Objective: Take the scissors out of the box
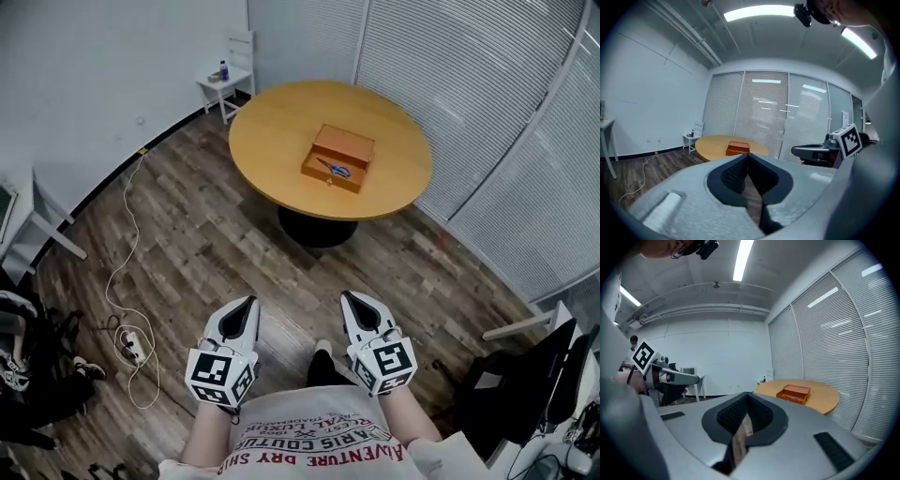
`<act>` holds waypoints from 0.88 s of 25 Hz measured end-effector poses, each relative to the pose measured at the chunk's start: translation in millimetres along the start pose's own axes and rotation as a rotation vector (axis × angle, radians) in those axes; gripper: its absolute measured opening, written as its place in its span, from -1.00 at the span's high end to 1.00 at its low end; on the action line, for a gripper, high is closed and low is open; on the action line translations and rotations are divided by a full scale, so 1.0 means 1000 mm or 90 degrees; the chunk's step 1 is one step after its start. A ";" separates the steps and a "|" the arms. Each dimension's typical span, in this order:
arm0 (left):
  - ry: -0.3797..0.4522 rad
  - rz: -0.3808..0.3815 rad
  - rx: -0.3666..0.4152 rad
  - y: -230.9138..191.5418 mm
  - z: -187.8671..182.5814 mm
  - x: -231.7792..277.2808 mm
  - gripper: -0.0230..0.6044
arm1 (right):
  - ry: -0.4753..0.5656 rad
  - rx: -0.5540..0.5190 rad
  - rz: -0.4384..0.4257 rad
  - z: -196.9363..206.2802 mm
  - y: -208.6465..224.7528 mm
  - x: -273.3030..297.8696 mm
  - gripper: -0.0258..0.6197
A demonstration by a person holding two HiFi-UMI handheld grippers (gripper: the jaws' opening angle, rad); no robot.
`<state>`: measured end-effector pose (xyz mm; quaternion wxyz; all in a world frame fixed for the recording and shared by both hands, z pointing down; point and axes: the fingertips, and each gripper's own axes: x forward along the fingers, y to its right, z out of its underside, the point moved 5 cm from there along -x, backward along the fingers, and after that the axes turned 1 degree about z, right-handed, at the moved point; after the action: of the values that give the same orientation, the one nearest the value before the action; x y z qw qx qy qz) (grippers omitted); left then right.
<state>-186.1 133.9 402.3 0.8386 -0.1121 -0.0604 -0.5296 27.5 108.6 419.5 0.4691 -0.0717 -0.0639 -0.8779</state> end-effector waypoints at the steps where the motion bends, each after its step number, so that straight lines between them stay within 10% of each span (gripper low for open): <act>1: 0.004 -0.010 0.000 -0.003 -0.007 0.015 0.90 | 0.002 -0.002 -0.009 -0.005 0.013 0.012 0.90; 22: -0.012 -0.013 0.005 -0.012 -0.046 0.242 0.90 | -0.011 0.007 -0.005 -0.023 0.209 0.142 0.90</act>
<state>-93.0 -94.5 412.4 0.8332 -0.1127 -0.0714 -0.5367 121.7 -126.6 433.1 0.4657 -0.0768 -0.0732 -0.8785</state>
